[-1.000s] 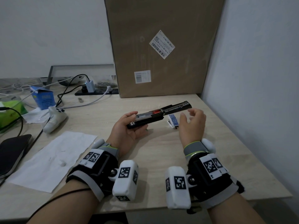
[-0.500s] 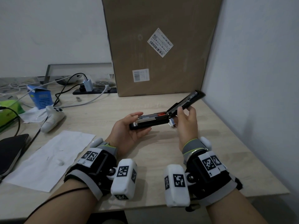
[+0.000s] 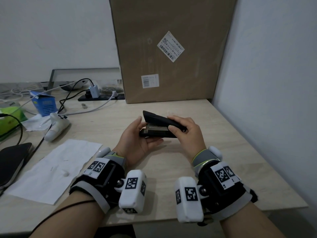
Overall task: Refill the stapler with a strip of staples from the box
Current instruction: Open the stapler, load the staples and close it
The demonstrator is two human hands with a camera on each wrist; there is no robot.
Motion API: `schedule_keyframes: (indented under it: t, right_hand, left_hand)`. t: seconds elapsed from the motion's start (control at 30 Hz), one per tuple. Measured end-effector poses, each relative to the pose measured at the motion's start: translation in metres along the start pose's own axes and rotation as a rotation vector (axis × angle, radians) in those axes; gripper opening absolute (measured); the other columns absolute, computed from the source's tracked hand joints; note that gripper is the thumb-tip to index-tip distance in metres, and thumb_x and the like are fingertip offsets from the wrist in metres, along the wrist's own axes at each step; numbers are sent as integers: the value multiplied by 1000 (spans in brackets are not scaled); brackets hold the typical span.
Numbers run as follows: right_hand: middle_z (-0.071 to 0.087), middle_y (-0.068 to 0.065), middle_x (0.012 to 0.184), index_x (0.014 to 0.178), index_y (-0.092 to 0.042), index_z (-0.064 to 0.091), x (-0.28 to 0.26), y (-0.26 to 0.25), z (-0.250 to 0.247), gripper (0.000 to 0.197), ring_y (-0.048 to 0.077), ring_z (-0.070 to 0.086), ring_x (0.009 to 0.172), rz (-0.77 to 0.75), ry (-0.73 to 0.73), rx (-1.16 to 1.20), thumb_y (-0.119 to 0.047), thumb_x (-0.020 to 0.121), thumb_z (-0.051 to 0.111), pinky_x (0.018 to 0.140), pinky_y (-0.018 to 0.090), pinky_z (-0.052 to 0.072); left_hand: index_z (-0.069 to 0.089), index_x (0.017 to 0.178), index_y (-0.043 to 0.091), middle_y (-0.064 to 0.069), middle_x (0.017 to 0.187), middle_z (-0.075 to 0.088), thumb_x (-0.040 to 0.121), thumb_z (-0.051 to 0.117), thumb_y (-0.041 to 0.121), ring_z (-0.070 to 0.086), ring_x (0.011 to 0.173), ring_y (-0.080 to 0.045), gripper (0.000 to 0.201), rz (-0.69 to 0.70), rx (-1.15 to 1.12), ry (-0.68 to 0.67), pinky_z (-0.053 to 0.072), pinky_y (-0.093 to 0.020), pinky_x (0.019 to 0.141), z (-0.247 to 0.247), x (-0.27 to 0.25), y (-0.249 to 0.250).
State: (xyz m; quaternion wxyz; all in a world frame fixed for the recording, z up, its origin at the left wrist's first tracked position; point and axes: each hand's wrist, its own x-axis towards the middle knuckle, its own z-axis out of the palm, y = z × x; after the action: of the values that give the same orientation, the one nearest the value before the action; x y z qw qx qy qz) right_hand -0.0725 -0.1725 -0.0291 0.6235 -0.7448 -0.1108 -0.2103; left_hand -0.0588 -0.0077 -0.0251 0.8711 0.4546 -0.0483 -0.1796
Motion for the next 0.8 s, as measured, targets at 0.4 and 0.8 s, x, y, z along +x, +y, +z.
schedule_keyframes:
  t: [0.4, 0.8]
  right_hand:
    - [51, -4, 87, 100, -30, 69, -1, 2, 2, 34, 7, 55, 84, 30, -55, -6, -9, 74, 73, 77, 5, 44]
    - [65, -13, 96, 106, -18, 68, -4, 1, 3, 26, 6, 61, 95, 60, -167, -12, -11, 81, 67, 87, 17, 47]
  left_hand:
    - [55, 108, 9, -11, 93, 66, 90, 48, 38, 69, 79, -21, 35, 8, 83, 96, 60, -27, 64, -4, 2, 1]
    - [52, 96, 1, -14, 82, 54, 90, 40, 27, 59, 53, -17, 29, 108, 160, 205, 52, -34, 76, -7, 6, 0]
